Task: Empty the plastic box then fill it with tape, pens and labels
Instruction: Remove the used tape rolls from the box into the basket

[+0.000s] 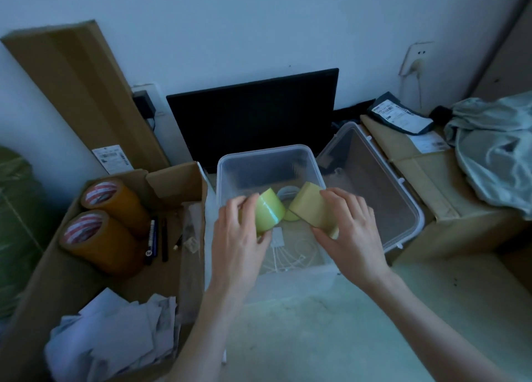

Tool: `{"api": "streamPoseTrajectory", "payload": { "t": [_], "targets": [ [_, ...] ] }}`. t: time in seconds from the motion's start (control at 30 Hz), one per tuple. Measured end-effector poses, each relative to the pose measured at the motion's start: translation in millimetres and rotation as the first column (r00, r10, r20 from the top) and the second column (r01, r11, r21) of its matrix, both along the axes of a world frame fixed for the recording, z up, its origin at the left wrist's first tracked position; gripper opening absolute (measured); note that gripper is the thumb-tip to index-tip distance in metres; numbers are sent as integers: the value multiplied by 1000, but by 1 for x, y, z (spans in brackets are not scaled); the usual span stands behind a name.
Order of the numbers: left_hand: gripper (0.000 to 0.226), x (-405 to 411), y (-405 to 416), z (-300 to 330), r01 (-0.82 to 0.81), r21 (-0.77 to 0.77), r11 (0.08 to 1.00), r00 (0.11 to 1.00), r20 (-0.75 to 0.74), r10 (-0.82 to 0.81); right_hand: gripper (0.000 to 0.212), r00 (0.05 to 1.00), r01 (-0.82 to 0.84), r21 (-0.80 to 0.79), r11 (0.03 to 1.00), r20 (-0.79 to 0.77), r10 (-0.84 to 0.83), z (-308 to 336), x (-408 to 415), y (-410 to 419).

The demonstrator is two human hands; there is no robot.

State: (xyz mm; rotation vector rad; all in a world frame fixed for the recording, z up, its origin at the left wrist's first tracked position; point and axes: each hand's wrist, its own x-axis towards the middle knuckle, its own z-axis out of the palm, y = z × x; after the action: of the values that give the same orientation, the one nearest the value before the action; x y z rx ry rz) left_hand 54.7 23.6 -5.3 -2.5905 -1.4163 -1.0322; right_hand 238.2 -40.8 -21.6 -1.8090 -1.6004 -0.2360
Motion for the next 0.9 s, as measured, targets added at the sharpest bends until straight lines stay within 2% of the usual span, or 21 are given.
{"api": "streamPoseTrajectory", "payload": {
  "t": [0.23,0.4,0.63,0.9],
  "targets": [
    [71,10,-42,1,122,-23,992,986,118,-119,57,979,145,139,980,-166,-121,5,-11,-57],
    [66,26,-70,-6,300,-36,953,942,167,-291,55,917,340,109,934,-257,-304,-5,-11,-107],
    [67,63,-112,-28,554,-174,814,832,143,-536,59,754,599,-23,801,-321,-573,-37,-8,-195],
    [66,112,-169,-51,687,-344,641,713,146,-686,61,554,761,-142,633,-367,-747,-69,14,-280]
  ]
}}
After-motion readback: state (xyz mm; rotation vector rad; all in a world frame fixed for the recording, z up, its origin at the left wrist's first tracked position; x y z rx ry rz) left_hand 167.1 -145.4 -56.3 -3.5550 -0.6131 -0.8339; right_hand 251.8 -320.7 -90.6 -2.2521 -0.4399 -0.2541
